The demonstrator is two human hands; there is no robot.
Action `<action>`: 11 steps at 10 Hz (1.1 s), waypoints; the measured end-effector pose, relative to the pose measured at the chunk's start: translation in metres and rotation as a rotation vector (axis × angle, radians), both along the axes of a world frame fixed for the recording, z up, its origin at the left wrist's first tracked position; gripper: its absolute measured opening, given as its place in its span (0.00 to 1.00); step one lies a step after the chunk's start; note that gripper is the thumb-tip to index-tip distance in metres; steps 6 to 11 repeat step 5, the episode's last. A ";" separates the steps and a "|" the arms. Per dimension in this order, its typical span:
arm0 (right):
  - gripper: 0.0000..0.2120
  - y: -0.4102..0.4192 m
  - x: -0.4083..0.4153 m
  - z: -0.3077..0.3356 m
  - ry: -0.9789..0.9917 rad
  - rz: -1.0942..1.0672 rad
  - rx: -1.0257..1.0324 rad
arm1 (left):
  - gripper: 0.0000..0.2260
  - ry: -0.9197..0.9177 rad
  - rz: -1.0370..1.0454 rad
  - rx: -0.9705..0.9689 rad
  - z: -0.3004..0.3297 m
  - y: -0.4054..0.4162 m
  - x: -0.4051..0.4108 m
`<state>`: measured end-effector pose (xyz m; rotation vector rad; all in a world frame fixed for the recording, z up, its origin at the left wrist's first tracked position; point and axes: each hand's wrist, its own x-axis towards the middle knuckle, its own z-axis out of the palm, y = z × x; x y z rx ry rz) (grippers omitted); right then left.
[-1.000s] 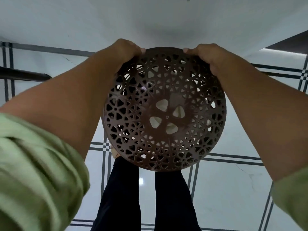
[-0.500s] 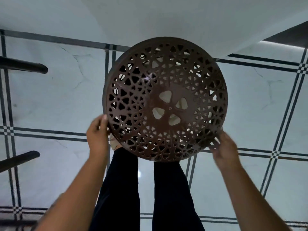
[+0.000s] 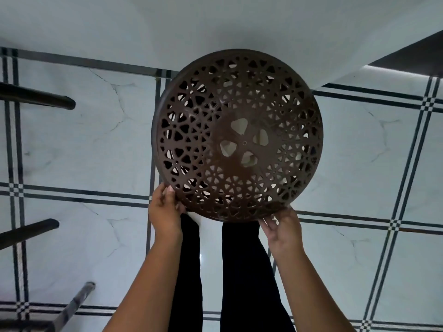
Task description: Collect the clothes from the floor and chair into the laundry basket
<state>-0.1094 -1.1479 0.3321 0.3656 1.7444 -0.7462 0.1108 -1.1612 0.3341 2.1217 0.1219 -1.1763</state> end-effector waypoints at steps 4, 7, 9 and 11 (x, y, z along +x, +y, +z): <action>0.14 -0.017 0.012 0.007 -0.057 0.196 0.015 | 0.13 0.045 -0.128 -0.035 -0.008 -0.043 0.039; 0.15 -0.022 0.012 0.013 -0.051 0.266 0.083 | 0.13 0.095 -0.166 0.062 -0.001 -0.042 0.040; 0.15 -0.022 0.012 0.013 -0.051 0.266 0.083 | 0.13 0.095 -0.166 0.062 -0.001 -0.042 0.040; 0.15 -0.022 0.012 0.013 -0.051 0.266 0.083 | 0.13 0.095 -0.166 0.062 -0.001 -0.042 0.040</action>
